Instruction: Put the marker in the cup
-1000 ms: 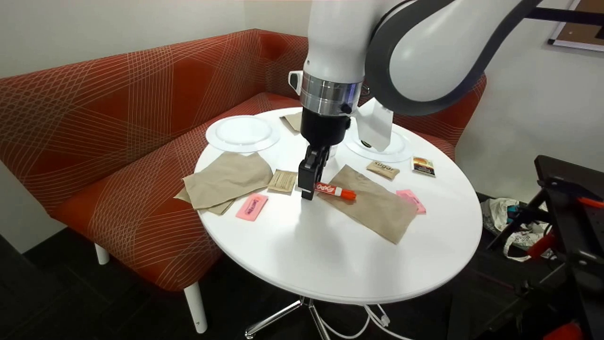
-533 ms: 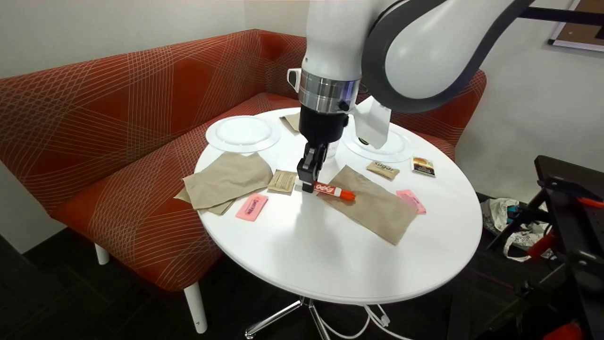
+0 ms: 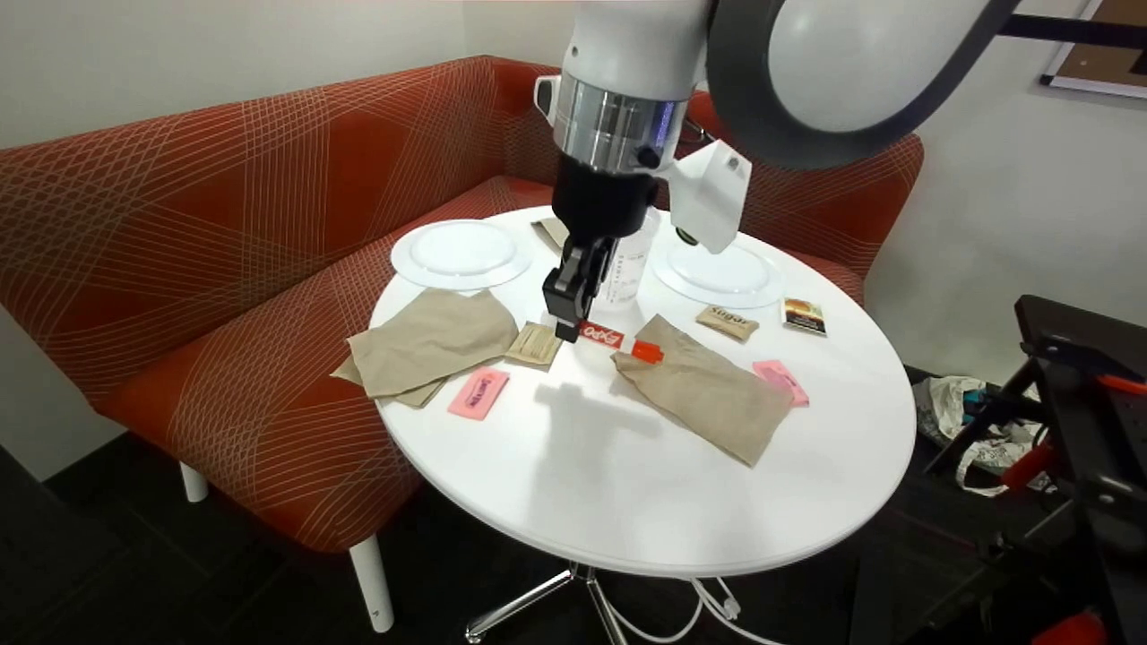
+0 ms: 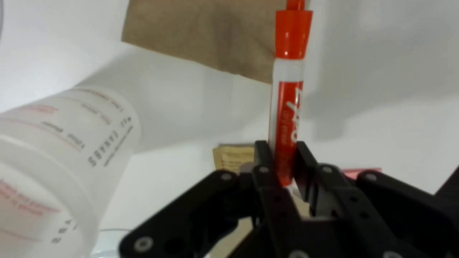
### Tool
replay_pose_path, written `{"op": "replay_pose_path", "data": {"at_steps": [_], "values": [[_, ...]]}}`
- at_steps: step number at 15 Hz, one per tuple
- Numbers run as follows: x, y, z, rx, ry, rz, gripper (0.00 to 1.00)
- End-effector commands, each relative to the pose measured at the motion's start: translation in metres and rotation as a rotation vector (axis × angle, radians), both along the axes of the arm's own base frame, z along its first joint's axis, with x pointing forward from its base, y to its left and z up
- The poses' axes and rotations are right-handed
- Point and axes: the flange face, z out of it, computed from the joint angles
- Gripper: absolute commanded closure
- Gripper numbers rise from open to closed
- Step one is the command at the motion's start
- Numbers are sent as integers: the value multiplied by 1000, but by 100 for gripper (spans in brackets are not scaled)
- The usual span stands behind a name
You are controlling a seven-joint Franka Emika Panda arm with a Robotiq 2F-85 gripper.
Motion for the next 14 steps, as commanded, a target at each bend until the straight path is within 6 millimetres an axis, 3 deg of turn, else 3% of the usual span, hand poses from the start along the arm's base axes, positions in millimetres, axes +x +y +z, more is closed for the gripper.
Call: {"op": "replay_pose_path", "data": {"at_steps": [1,10,11,12,13,14], "values": [[-19,2,53,-37,-32,-36,95],[-30,-1,155,-80,-58,-26,95],[-30,-1,161,-78,-57,-23,95],[-21,2,146,-66,-64,-22,95],[-22,2,152,-64,-69,-22,80],[-22,3,151,-63,-68,-21,80]]}}
